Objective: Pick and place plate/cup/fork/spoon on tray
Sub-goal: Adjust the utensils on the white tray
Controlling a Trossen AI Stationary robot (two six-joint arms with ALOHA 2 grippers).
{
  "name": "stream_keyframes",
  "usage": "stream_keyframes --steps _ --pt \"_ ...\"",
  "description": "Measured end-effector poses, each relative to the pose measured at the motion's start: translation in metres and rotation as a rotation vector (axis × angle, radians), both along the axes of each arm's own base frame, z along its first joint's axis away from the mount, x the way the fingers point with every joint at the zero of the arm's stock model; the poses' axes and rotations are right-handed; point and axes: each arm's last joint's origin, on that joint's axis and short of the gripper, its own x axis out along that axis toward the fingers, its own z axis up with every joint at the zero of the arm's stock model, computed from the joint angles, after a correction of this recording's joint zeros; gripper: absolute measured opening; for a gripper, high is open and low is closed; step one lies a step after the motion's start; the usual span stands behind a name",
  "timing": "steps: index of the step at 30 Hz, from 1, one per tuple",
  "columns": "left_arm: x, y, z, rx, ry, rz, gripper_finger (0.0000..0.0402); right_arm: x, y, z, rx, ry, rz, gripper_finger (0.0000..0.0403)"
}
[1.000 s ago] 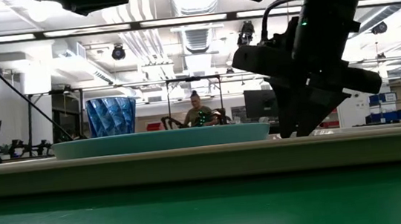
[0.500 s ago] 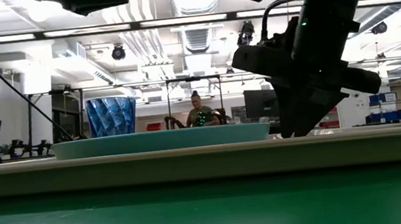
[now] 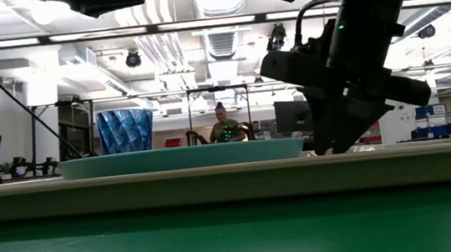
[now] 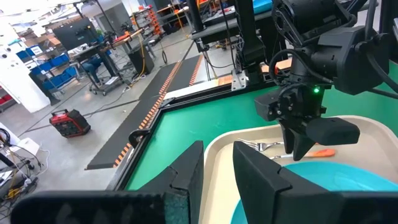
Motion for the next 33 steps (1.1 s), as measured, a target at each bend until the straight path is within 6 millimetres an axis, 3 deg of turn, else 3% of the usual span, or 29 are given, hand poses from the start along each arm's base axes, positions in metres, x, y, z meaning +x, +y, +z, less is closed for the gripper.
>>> stream_keyframes --steps 20,33 --pt "0.000 0.000 0.000 0.001 0.000 0.000 0.0073 -0.001 -0.015 -0.009 -0.069 0.046 -0.091 0.0116" --pt "0.000 0.000 0.000 0.001 0.000 0.000 0.0073 -0.001 -0.014 -0.018 -0.045 0.074 -0.119 0.0065"
